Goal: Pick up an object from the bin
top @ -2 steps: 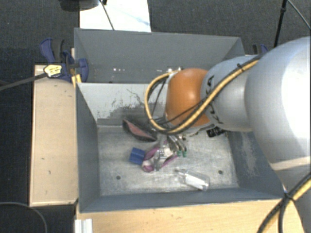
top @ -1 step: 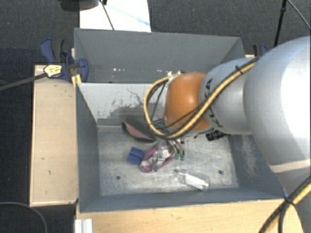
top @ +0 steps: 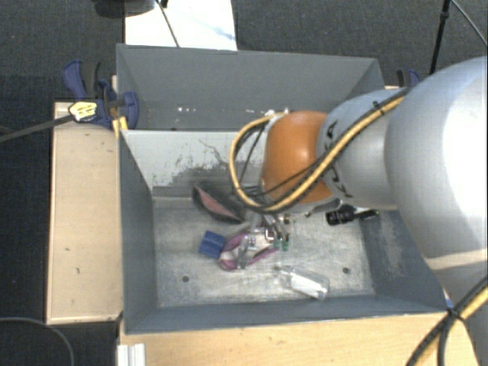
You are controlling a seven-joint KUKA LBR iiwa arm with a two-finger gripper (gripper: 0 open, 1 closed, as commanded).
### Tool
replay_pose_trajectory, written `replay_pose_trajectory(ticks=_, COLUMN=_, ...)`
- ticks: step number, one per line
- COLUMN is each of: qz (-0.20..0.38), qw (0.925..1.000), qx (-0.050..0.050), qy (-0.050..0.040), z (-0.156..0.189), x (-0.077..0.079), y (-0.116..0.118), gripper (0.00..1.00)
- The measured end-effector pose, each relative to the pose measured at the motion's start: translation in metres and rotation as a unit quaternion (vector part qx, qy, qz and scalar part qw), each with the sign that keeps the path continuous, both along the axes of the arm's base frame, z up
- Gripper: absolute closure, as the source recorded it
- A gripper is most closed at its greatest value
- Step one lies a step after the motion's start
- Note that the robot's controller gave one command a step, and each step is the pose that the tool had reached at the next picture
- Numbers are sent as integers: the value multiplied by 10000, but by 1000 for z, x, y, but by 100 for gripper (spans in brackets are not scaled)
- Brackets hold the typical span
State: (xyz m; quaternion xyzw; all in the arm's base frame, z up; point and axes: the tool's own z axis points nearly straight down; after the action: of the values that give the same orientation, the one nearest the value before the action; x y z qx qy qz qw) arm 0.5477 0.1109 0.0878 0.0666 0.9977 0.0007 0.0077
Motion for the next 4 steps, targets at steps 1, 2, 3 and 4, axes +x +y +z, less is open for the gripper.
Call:
replay_pose_trajectory(ticks=1, qz=-1202, qw=9927, qx=-10, qy=96, z=-5, x=2, y=6, gripper=0)
replay_pose_trajectory(ticks=2, qz=-1769, qw=9842, qx=52, qy=-96, z=-4, x=-31, y=47, gripper=0)
replay_pose_trajectory(ticks=3, qz=-1433, qw=9897, qx=31, qy=40, z=5, x=-5, y=20, gripper=0)
replay_pose_trajectory(ticks=4, qz=-318, qw=9995, qx=16, qy=74, z=-17, x=-60, y=77, gripper=0)
